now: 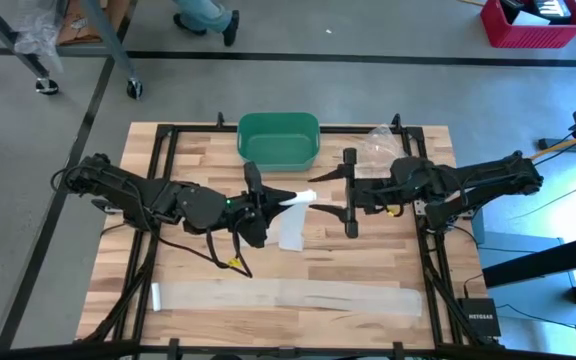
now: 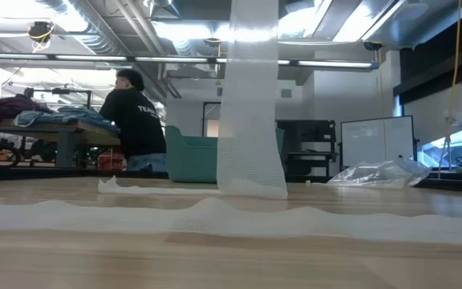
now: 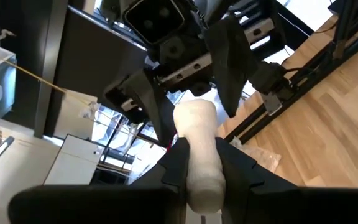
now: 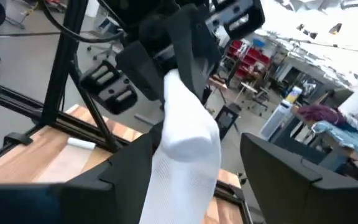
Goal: Roll bandage
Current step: Roll the top white bandage
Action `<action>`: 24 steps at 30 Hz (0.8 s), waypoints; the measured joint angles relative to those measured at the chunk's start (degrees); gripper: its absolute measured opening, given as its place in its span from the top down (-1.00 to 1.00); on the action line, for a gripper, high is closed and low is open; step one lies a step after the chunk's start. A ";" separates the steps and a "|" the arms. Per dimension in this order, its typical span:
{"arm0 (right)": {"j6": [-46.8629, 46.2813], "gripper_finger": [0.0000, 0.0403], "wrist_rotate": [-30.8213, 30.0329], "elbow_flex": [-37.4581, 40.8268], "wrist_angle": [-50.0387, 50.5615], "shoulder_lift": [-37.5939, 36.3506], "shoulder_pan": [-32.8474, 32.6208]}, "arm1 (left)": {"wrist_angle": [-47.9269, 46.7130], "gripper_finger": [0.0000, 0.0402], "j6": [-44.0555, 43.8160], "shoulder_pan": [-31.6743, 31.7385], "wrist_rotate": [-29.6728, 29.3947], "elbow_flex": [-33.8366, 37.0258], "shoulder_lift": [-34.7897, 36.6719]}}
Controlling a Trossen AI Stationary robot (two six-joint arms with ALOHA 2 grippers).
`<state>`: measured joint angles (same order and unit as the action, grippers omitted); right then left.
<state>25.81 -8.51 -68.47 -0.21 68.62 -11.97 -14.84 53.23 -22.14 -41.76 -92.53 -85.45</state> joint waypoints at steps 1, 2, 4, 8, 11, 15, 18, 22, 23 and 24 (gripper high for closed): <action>0.23 -0.21 0.74 0.00 -0.67 0.00 0.00 | -0.07 0.75 -0.32 -0.02 0.00 0.00 0.00; 0.41 -0.20 1.40 0.00 -1.27 -0.03 0.00 | -0.18 0.75 -0.61 -0.02 -0.01 0.00 0.00; 0.30 -0.15 2.55 0.00 -1.55 -0.11 0.00 | -0.30 0.75 -0.94 0.00 0.01 0.00 0.00; 0.27 0.01 4.65 -0.02 -3.24 0.54 0.00 | -0.34 0.75 -1.06 -0.02 0.01 0.00 0.00; 1.81 0.12 4.51 0.00 -3.71 1.50 0.00 | -0.37 0.75 -1.62 -0.02 0.01 0.00 0.00; 2.11 0.23 2.12 0.00 -3.85 2.46 -0.02 | -0.85 0.74 -1.83 -0.02 0.01 0.00 0.00; 2.95 0.30 3.06 0.00 -4.12 2.47 -0.02 | -1.33 0.74 -2.08 0.00 0.01 0.00 0.00; 3.00 0.41 3.14 0.00 -4.67 2.47 0.00 | -1.26 0.74 -2.19 -0.02 0.01 0.00 0.00; 3.14 0.44 3.16 0.00 -4.67 2.47 0.00 | -1.28 0.74 -2.23 -0.04 0.01 0.00 0.00; 3.47 0.48 3.16 0.00 -4.66 2.47 0.00 | -1.28 0.74 -2.19 -0.21 0.01 0.00 0.00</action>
<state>29.28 -5.35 -68.47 -4.87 71.09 -11.97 -16.12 51.04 -22.34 -41.76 -92.53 -85.45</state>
